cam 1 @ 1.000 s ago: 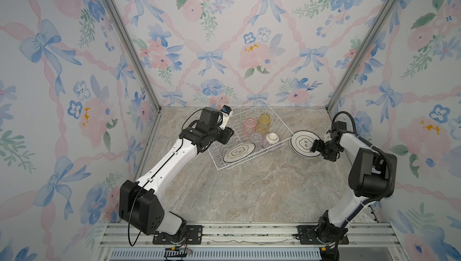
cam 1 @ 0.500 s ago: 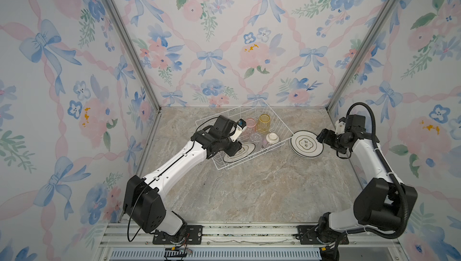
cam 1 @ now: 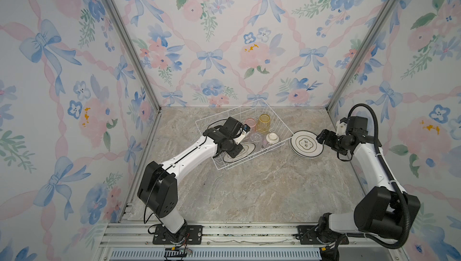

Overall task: Unload the mixed dishes from the dish rack
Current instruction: 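Reach the left gripper into the rack toward the next white printed plate, then grasp and lift the white printed plate with the left gripper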

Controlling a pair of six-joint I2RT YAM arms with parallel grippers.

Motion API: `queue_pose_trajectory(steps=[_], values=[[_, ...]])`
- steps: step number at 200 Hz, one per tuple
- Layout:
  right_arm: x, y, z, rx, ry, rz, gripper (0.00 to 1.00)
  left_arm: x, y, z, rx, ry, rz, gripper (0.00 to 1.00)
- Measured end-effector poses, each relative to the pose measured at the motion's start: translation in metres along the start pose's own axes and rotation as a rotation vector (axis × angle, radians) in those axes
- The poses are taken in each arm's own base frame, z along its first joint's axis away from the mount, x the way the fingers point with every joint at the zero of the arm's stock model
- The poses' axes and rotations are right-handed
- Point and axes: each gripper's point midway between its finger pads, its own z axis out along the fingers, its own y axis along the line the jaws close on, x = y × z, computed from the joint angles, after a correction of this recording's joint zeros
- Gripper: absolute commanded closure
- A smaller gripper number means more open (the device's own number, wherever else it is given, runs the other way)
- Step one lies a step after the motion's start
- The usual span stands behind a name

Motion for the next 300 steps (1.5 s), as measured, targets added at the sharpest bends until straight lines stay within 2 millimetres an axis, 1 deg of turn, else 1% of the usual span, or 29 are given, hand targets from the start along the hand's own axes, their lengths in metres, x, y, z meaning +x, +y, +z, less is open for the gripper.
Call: queue_pose_trajectory(steps=[37,45,56,67,78,84,89,185,206,220,248,266,281,300], values=[[0.005,0.000,0.003,-0.008,0.014,0.003,0.07,0.000,0.003,0.007,-0.014,0.016,0.010,0.77],[0.005,0.000,0.003,-0.007,0.015,0.003,0.07,0.002,0.003,0.009,-0.017,0.023,0.010,0.82],[0.005,0.000,0.003,-0.008,0.015,0.003,0.07,0.002,0.006,0.010,-0.039,0.027,0.030,0.84],[0.005,0.000,0.003,-0.008,0.015,0.004,0.07,0.002,0.009,0.010,-0.057,0.031,0.046,0.90],[0.005,0.000,0.003,-0.008,0.015,0.004,0.07,0.002,0.011,0.009,-0.074,0.034,0.069,0.93],[0.005,0.000,0.003,-0.011,0.015,0.004,0.07,0.002,0.011,0.009,-0.074,0.035,0.075,0.98],[0.005,0.000,0.003,-0.012,0.014,0.004,0.07,0.002,0.011,0.009,-0.079,0.035,0.078,1.00],[0.008,0.005,0.004,-0.037,0.017,0.000,0.07,0.002,0.017,0.004,-0.200,0.063,0.144,1.00],[0.008,0.010,0.003,-0.047,0.013,-0.010,0.07,0.003,0.020,-0.005,-0.215,0.059,0.141,1.00],[0.008,0.014,0.004,-0.055,0.012,-0.013,0.07,0.000,0.021,-0.016,-0.224,0.036,0.130,1.00],[0.010,0.024,0.005,-0.076,0.017,-0.028,0.08,-0.012,0.028,-0.049,-0.248,-0.057,0.061,1.00],[0.012,0.031,0.005,-0.093,0.024,-0.040,0.08,-0.018,0.032,-0.066,-0.252,-0.105,0.025,1.00],[0.014,0.036,0.005,-0.107,0.029,-0.047,0.08,-0.021,0.035,-0.073,-0.247,-0.130,0.001,1.00],[0.016,0.044,0.005,-0.134,0.035,-0.058,0.08,-0.021,0.036,-0.075,-0.225,-0.141,-0.028,1.00]])
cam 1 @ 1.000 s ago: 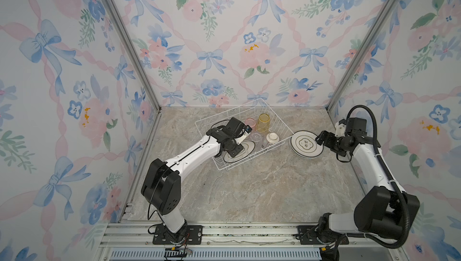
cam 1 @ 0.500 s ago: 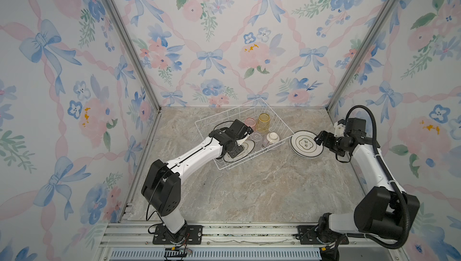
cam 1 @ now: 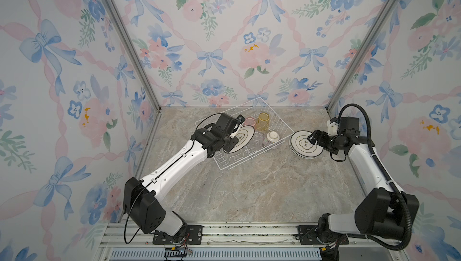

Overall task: Unload the mixed dishes from the dish rack
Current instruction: 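Grasp and lift the white printed plate with the left gripper, then raise the plate with the left gripper while the right gripper grasps its rim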

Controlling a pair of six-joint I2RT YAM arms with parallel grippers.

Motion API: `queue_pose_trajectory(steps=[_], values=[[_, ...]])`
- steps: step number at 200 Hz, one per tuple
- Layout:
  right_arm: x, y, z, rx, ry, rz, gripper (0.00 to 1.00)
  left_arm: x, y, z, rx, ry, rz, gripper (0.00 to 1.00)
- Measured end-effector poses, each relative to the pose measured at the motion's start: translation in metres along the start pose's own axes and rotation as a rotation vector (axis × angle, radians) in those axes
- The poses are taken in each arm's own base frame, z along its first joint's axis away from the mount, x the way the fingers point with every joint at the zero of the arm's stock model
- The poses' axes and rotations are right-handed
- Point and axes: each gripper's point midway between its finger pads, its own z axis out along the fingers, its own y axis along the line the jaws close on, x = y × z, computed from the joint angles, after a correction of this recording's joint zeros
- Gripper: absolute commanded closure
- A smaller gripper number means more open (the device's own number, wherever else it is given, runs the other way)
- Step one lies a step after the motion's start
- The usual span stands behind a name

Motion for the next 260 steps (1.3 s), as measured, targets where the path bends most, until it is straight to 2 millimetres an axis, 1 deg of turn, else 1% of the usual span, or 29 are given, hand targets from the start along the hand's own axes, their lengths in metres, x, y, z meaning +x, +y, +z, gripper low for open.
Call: queue_pose_trajectory(steps=[20,42,60,83,104,118,140,165,197,228,244,260], values=[[0.001,0.013,-0.001,-0.043,0.002,-0.019,0.09,0.002,0.002,0.002,0.033,0.000,-0.039,1.00],[-0.001,0.036,-0.007,-0.130,-0.019,-0.053,0.09,0.002,0.010,-0.001,0.069,-0.013,-0.104,1.00],[-0.003,0.056,-0.016,-0.212,-0.045,-0.081,0.10,-0.001,0.018,-0.011,0.105,-0.047,-0.170,1.00],[-0.005,0.079,-0.027,-0.305,-0.068,-0.117,0.10,-0.012,0.029,-0.030,0.151,-0.129,-0.250,1.00],[-0.001,0.097,-0.030,-0.375,-0.060,-0.146,0.10,-0.023,0.031,-0.043,0.201,-0.195,-0.293,1.00],[0.003,0.109,-0.032,-0.421,-0.048,-0.164,0.11,-0.029,0.030,-0.046,0.238,-0.223,-0.312,1.00],[0.008,0.127,-0.035,-0.504,-0.036,-0.182,0.11,-0.031,0.025,-0.044,0.299,-0.239,-0.340,1.00],[0.019,0.149,-0.038,-0.615,-0.007,-0.195,0.12,-0.031,0.020,-0.041,0.366,-0.255,-0.380,1.00],[0.028,0.178,-0.047,-0.749,0.008,-0.225,0.13,-0.036,0.018,-0.033,0.457,-0.293,-0.440,1.00],[0.035,0.204,-0.056,-0.848,0.003,-0.261,0.15,-0.045,0.005,-0.022,0.598,-0.338,-0.510,1.00],[0.037,0.214,-0.059,-0.882,-0.001,-0.275,0.16,-0.049,-0.004,-0.015,0.674,-0.352,-0.541,1.00],[0.038,0.221,-0.062,-0.905,-0.006,-0.280,0.19,-0.050,-0.011,-0.009,0.734,-0.360,-0.570,1.00]])
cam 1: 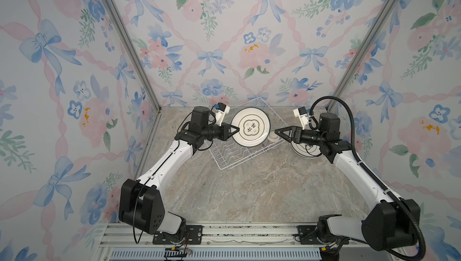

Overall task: Unload the mixed dishes from the dish rack
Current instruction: 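Raise the plate with the left gripper while the right gripper grasps its rim, then release the plate from the left gripper while the right gripper carries it away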

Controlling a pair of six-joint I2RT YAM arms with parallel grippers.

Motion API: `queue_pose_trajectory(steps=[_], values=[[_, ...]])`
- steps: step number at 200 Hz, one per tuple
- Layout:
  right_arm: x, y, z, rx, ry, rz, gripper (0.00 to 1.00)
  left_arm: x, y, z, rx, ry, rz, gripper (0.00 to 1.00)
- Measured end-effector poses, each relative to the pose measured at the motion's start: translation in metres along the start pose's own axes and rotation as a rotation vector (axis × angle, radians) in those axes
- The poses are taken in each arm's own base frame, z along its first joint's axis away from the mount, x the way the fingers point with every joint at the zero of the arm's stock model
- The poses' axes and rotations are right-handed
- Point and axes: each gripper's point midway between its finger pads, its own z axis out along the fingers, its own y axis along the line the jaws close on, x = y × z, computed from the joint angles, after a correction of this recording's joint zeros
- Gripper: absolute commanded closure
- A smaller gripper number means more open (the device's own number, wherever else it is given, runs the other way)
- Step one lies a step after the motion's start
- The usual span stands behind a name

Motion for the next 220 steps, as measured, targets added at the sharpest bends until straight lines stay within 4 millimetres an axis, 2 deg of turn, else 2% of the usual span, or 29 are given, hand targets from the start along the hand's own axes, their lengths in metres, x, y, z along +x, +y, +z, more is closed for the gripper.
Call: queue_pose_trajectory(steps=[38,67,108,127,143,167,189,202,210,220], values=[[-0.009,0.005,0.008,-0.032,-0.025,-0.011,0.30,0.000,-0.011,0.008,0.116,-0.031,-0.052,1.00],[-0.004,0.002,0.021,-0.047,-0.004,0.014,0.42,-0.003,-0.021,0.015,0.174,-0.041,-0.051,1.00],[0.003,0.007,0.034,-0.075,0.023,0.026,0.55,0.015,-0.027,0.040,0.227,0.019,-0.079,1.00],[0.003,0.008,0.036,-0.071,0.022,0.026,0.72,0.022,-0.027,0.049,0.249,0.045,-0.094,1.00],[0.002,0.003,0.036,-0.047,0.014,0.020,1.00,0.018,-0.031,0.050,0.267,0.043,-0.087,1.00],[-0.001,0.006,0.035,-0.048,0.011,-0.024,1.00,0.013,-0.029,0.049,0.262,0.039,-0.128,1.00],[-0.002,0.008,0.033,-0.039,0.013,-0.023,1.00,0.012,-0.031,0.049,0.266,0.032,-0.115,0.75],[0.001,0.008,0.032,-0.029,0.020,-0.012,1.00,0.011,-0.032,0.051,0.262,0.026,-0.104,0.67],[0.002,0.006,0.032,-0.021,0.022,-0.005,1.00,0.010,-0.032,0.051,0.261,0.020,-0.087,0.57],[0.002,0.003,0.030,-0.003,0.021,0.005,1.00,0.010,-0.033,0.052,0.260,0.018,-0.083,0.55]])
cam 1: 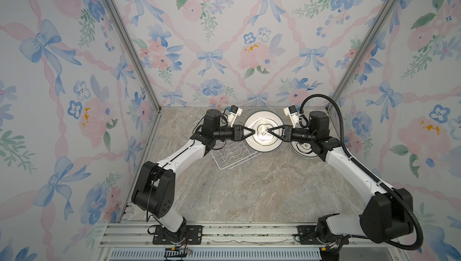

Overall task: Unload the mixed dishes from the dish rack
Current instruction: 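Release the plate from the left gripper while the right gripper carries it away, then lower the plate with the right gripper onto the plate stack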

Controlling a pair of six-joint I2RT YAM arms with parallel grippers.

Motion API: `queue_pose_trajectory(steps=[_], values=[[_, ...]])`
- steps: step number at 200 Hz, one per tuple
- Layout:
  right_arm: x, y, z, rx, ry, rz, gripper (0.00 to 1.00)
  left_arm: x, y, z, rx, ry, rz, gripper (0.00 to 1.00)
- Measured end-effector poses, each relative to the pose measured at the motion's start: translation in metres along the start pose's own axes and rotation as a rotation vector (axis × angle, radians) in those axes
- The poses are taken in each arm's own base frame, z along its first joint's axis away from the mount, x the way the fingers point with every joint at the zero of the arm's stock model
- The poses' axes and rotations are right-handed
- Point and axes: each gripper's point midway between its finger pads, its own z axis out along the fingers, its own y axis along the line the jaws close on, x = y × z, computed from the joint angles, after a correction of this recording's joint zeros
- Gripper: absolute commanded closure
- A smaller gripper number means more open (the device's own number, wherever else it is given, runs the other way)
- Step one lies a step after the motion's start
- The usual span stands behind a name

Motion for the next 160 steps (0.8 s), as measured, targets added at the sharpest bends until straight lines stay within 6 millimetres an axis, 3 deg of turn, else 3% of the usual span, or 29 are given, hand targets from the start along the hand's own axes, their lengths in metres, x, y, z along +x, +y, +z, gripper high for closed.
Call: queue_pose_trajectory(steps=[28,47,63,94,120,139,160], values=[[-0.009,-0.010,-0.014,0.053,-0.041,0.041,1.00,-0.005,-0.007,-0.003,0.001,-0.017,0.057,0.55],[-0.027,-0.026,-0.038,0.119,-0.119,0.071,1.00,-0.010,-0.014,-0.009,-0.018,-0.034,0.100,0.55],[-0.042,-0.050,-0.066,0.212,-0.197,0.108,1.00,-0.013,-0.011,-0.016,-0.086,-0.036,0.133,0.56],[-0.053,-0.111,-0.124,0.438,-0.321,0.234,1.00,-0.022,0.025,-0.034,-0.389,-0.033,0.181,0.59],[-0.051,-0.153,-0.169,0.601,-0.403,0.321,1.00,-0.006,0.070,-0.063,-0.638,0.011,0.152,0.57],[-0.040,-0.182,-0.190,0.689,-0.429,0.385,1.00,0.008,0.091,-0.086,-0.756,0.041,0.119,0.57],[-0.024,-0.208,-0.197,0.750,-0.417,0.450,1.00,0.011,0.099,-0.105,-0.824,0.044,0.109,0.57]])
